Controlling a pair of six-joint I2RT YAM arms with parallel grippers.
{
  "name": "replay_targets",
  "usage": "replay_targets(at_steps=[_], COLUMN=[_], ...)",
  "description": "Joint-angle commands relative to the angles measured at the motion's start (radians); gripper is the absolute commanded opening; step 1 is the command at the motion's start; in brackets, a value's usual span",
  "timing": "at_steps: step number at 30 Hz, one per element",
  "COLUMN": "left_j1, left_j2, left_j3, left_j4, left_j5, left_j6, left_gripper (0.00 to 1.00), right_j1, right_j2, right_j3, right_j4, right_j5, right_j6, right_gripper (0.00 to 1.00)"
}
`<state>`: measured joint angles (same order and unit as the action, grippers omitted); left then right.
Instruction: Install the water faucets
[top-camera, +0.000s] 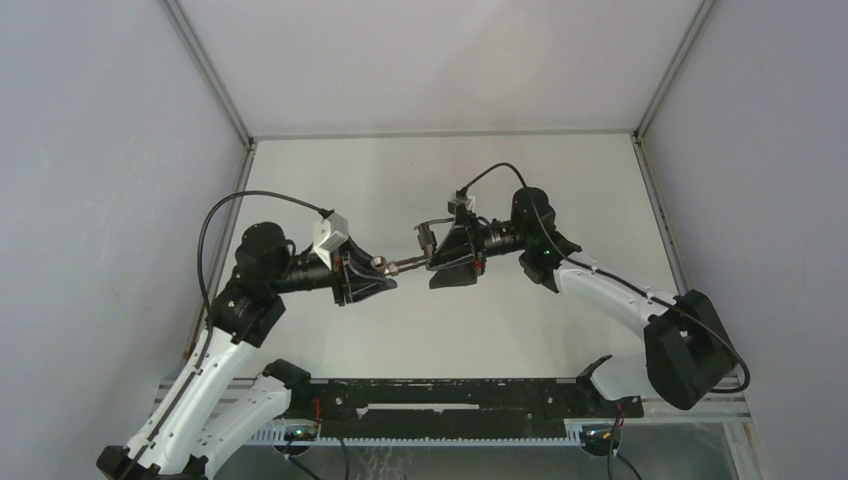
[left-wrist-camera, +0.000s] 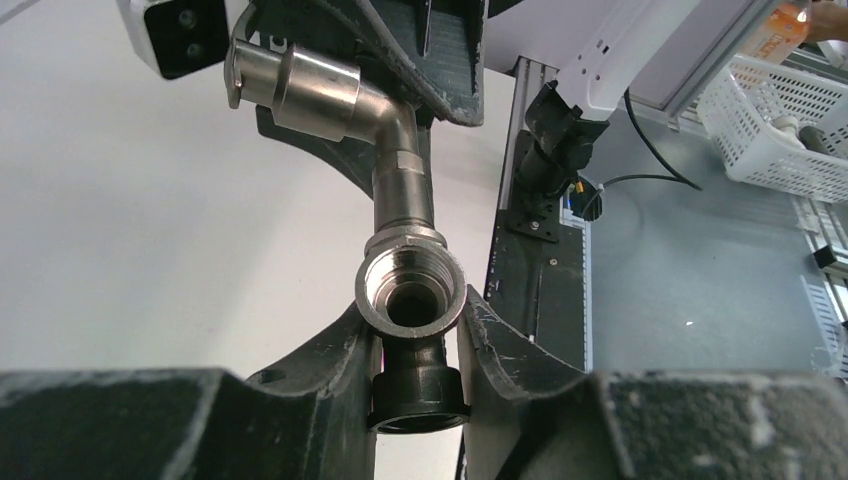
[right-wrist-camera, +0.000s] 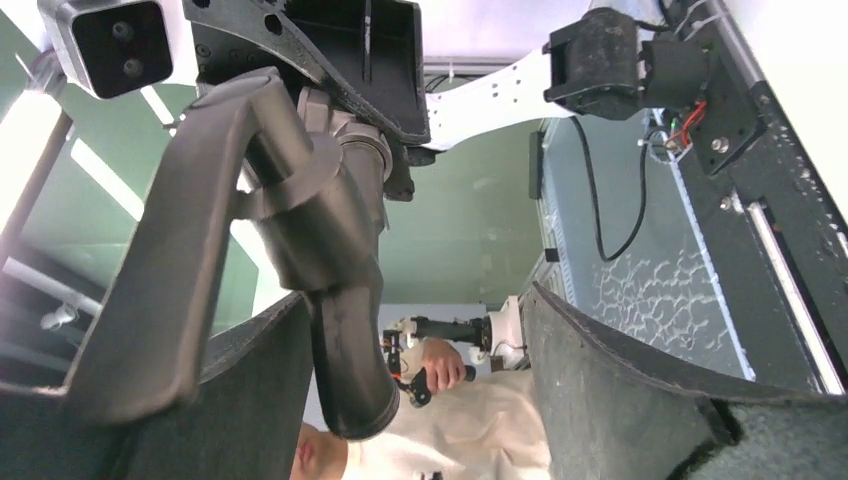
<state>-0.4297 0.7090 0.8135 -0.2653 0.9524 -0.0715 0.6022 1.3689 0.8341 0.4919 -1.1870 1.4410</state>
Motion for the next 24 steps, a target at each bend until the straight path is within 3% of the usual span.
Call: replay_targets(at_steps=[1,6,9,12,14,16,18,21,24], left_j1=[0.004,0.023,0.026,0.028,0.029,0.030,0.030,0.030,0.031], left_j2=[0.003,0.034,0.060,0.090,0.125,0.169,0.195,0.205,0.220], left_j3=[0.042,0.062,0.084,0.114,0.151,0.194,0.217,0.227,0.246], left_j4=[0.070,0.076,0.085,0.085,0.039,-0.026,-0.060,-0.060,-0.092], left_j5=[-0.004,0.043,0.071,0.087,0.101,0.124,0.138,0.148,0.144], left_j6=[-0.027,-0.088,-0.142,-0.223,-0.267,-0.294,-0.317,-0.369,-0.417], left_gripper=[0.00,0.00,0.00,0.00,0.00,0.00,0.00,0.00,0.00], right_j1=[-0.047,-0.151,-0.224,-0.221,-0.160,-0.068,0.018,0.100,0.122], right_j2=[-0.096,-0.256,-0.360,-0.502,-0.618,-0.737,-0.829,-0.885,-0.852], right_j3=[0.024,0.043,0.074,0.076,0.024,-0.056,-0.133,-0.211,-0.216], right_j4=[-0.191,-0.456,-0.616,-0.703,-0.669,-0.580,-0.507,-0.360,-0.308], right_j5=[0.029,0.034,0.051,0.222,0.373,0.507,0.607,0.737,0.718], right_j6=[-0.141,-0.395,-0.642,-0.953,-1.164,-1.429,-1.635,-1.758,-1.828], right_gripper=[0.83,0.85,0.85,0.85,0.86,0.96,1.00,1.00,1.00])
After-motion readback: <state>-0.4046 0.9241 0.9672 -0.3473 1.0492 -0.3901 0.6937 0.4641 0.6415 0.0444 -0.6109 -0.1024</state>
